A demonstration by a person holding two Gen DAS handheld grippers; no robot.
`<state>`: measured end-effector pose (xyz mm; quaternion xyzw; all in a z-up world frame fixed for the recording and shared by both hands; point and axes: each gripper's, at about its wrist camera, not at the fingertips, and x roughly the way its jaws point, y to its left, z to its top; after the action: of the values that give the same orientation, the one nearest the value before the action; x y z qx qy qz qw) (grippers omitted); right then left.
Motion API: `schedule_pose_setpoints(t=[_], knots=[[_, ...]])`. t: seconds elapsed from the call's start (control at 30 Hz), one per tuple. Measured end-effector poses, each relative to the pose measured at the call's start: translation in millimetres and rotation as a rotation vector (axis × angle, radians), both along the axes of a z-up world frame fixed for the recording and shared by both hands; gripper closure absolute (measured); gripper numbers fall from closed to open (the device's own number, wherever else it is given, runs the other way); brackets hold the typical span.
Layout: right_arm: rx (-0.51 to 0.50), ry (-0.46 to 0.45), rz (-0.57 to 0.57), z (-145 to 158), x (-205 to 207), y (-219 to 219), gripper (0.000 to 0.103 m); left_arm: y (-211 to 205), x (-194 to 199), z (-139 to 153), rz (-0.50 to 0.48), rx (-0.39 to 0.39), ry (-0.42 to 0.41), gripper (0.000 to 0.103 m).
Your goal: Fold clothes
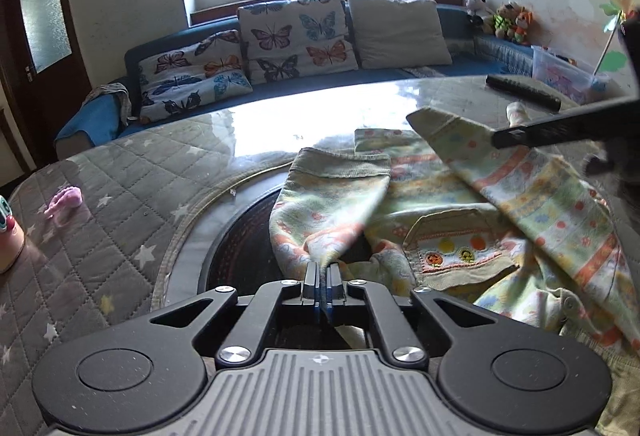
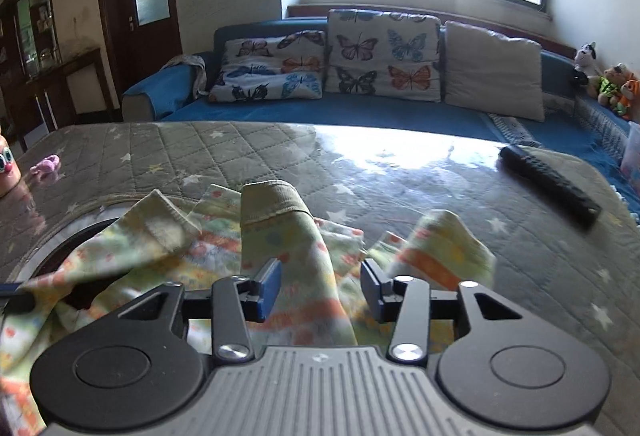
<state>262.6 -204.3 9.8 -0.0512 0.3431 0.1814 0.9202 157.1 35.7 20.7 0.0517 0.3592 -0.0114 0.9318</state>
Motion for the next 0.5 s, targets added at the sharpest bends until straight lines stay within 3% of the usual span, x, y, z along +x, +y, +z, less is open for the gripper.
schedule_pose_setpoints(t=[0.07, 0.13, 0.2, 0.27, 0.37, 0.4, 0.43, 0.5], knots=[[-0.011, 0.011, -0.005, -6.5, 11.6, 4.4, 0.058, -4.9, 0.3, -1.9, -0.015, 0.013, -0.003, 0.091], [-0.011, 0.030, -0.001, -13.1, 20.8, 6.3, 0.060, -11.6, 6.2, -1.5, -0.040, 0.027, -0.009, 0.062], [-0.007, 0.045, 0.011, -16.8, 25.1, 7.6, 0.066, -18.0, 13.1, -2.0, -0.062, 0.044, -0.011, 0.054], [0.005, 0.053, 0.024, -17.9, 25.3, 8.4, 0.088, -22.5, 21.7, -4.4, -0.077, 0.064, -0.007, 0.054], [0.019, 0.042, 0.019, -12.6, 19.8, 5.8, 0.097, -26.7, 34.5, -8.4, -0.090, 0.089, 0.004, 0.061], [0.029, 0.030, 0.016, -7.4, 15.9, 2.5, 0.098, -24.2, 37.5, -10.9, -0.080, 0.087, 0.014, 0.079], [0.040, 0.016, 0.010, -1.5, 11.7, -1.5, 0.099, -20.9, 39.7, -13.3, -0.069, 0.080, 0.026, 0.090], [0.054, -0.012, -0.005, 10.2, 2.6, -11.4, 0.099, -12.1, 38.0, -14.1, -0.051, 0.060, 0.027, 0.095]])
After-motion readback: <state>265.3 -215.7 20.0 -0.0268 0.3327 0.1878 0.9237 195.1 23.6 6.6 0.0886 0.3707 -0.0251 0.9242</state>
